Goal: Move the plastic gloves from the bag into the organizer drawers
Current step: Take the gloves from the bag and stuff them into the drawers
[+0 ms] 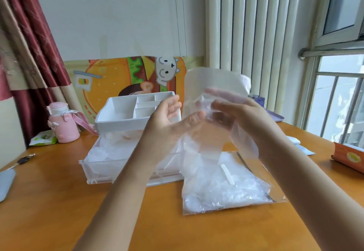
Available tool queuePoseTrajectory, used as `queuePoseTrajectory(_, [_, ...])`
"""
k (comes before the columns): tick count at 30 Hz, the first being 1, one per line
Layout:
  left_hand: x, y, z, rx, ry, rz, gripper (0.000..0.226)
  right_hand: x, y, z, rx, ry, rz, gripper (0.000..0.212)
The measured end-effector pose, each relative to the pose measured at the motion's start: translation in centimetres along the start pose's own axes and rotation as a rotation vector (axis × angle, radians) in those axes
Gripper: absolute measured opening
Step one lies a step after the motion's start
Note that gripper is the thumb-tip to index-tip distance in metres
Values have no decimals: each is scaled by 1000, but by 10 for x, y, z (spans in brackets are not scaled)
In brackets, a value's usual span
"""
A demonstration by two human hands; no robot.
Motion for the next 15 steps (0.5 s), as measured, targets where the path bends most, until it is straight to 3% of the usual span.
queuePoseTrajectory(1, [2, 7, -3, -24, 47, -56, 95, 3, -10, -1, 50, -18, -34, 30])
queuePoseTrajectory(3, [4, 19, -4, -113, 85, -135, 63, 9, -27, 0, 141, -43, -94, 33])
queuePoseTrajectory(5, [6, 35, -3, -209, 115, -99, 29, 16, -43, 5, 170, -49, -129, 33])
queuePoseTrajectory(7, [10, 55, -1, -298, 164, -25, 10, 25, -55, 11, 114, -43, -116, 30])
queuePoseTrajectory(10, [19, 88, 9, -89, 215, -20, 9, 42, -59, 14, -142, 5, -89, 36])
queuePoseTrajectory(13, [29, 115, 16, 203, 312, -167, 8, 57, -60, 15, -362, -21, -134, 79])
queuePoseTrajectory(15, [36, 126, 16, 379, 343, -267, 19, 62, -65, 15, -434, -63, -202, 84])
Point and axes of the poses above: each hand's wrist, its own x-axis towards the middle knuckle, its own y-axis out of the back of the hand, z = x × y, the point moved 4 cm from there along x, towards the middle knuckle, and after that the axes turned 7 degrees about z, right-handed, at the moved point
